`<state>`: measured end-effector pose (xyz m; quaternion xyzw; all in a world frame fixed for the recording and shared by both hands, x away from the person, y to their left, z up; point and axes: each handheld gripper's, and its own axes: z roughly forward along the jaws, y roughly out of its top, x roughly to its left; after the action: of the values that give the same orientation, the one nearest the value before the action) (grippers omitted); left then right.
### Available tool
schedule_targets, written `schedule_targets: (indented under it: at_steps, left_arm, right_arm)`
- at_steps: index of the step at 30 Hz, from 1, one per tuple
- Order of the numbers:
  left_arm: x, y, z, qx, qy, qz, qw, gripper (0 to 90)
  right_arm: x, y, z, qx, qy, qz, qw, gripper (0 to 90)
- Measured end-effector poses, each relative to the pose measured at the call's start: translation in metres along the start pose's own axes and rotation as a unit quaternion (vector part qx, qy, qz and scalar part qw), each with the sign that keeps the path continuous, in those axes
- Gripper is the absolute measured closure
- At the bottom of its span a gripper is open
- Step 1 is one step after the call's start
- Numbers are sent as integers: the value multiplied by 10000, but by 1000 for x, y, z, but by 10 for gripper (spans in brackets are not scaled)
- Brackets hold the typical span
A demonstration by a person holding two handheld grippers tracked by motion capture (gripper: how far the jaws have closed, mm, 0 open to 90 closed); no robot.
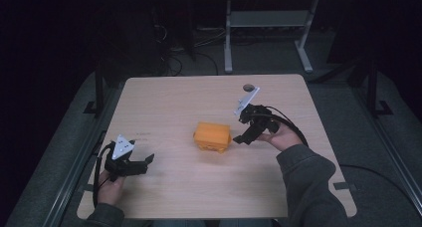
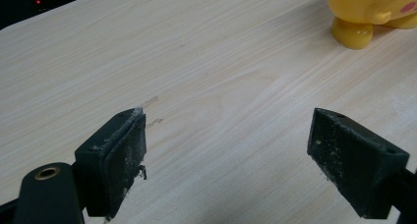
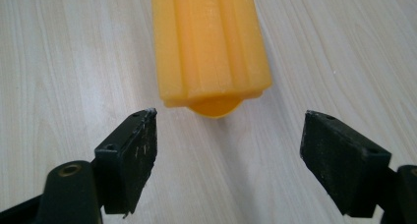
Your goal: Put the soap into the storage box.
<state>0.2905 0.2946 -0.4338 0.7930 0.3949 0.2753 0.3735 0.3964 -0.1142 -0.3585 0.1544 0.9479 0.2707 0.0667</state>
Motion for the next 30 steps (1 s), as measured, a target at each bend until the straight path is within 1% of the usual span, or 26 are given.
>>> schedule_targets:
  at_steps: [8, 10, 11, 12, 15, 18, 22, 24, 27, 30]
  left_arm:
    - [0, 0, 0, 10, -3, 2, 10000, 141]
    - [0, 0, 1, -2, -3, 1, 10000, 141]
    - [0, 0, 1, -9, -4, -3, 10000, 141]
    - [0, 0, 1, -3, -5, -1, 10000, 141]
    - [-1, 0, 1, -7, -5, -1, 10000, 141]
    - [0, 0, 1, -2, -1, 3, 10000, 141]
    - [-1, 0, 1, -8, 0, 5, 10000, 141]
    - [0, 0, 1, 3, 4, 0, 10000, 141]
    - [-1, 0, 0, -7, 5, -5, 10000, 141]
    - [0, 0, 1, 1, 2, 7, 10000, 141]
  right_arm:
    - [0, -13, -3, -37, -31, 128, 9999, 214]
    - [-1, -17, -3, -24, -49, 145, 9999, 214]
    - [0, -18, -3, -13, -32, 205, 9998, 214]
    - [-1, -20, -3, 8, -15, 203, 9998, 214]
    - [0, -23, -5, -21, -31, 214, 9998, 214]
    - [0, -28, -6, -55, -32, 295, 9995, 213]
    - [0, -35, -7, -69, -51, 338, 9994, 214]
    - [1, -37, -6, -8, -28, 393, 9992, 213]
    - [0, -41, -8, -38, -56, 361, 9993, 214]
    - [1, -47, -9, -54, -60, 456, 9989, 214]
